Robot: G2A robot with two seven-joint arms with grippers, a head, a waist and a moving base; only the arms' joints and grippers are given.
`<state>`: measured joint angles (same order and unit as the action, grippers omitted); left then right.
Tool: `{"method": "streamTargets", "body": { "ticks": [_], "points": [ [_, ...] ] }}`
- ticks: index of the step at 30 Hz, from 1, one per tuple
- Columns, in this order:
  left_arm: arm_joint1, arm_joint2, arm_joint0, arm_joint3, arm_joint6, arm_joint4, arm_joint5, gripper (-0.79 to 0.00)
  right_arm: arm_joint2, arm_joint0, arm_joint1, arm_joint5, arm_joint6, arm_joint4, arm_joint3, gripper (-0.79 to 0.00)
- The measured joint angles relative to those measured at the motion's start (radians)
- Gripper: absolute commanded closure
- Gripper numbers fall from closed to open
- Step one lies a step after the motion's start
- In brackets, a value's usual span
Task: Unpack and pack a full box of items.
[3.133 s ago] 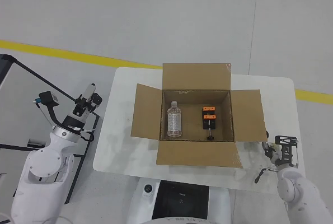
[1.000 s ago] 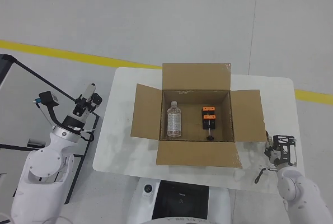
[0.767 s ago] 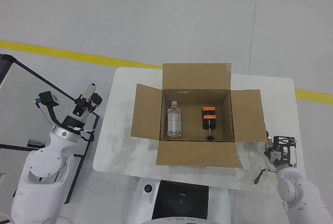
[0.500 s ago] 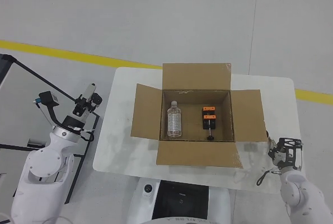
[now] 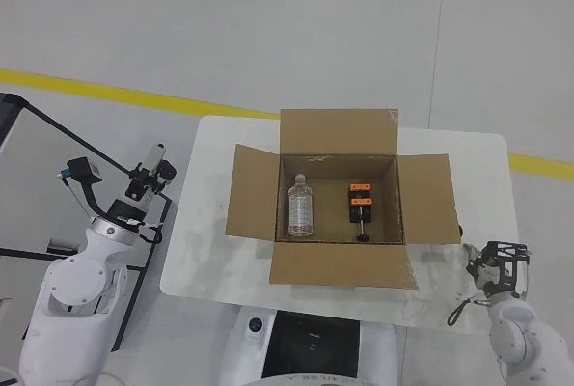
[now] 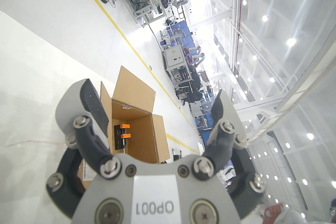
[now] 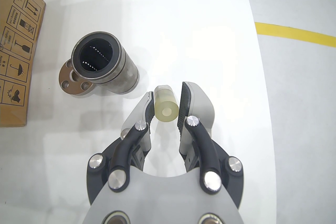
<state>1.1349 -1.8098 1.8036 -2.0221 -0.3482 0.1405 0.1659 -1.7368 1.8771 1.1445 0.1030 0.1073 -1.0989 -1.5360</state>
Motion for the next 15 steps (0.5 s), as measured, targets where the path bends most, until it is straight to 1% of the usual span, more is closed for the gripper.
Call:
{"method": "streamTargets", "body": {
  "ticks": [15],
  "points": [
    [0.0, 0.0, 0.0, 0.0, 0.0, 0.0, 0.0, -0.785, -0.028, 0.039, 0.004, 0.012, -0.012, 0.005, -0.044, 0.0]
  ]
}}
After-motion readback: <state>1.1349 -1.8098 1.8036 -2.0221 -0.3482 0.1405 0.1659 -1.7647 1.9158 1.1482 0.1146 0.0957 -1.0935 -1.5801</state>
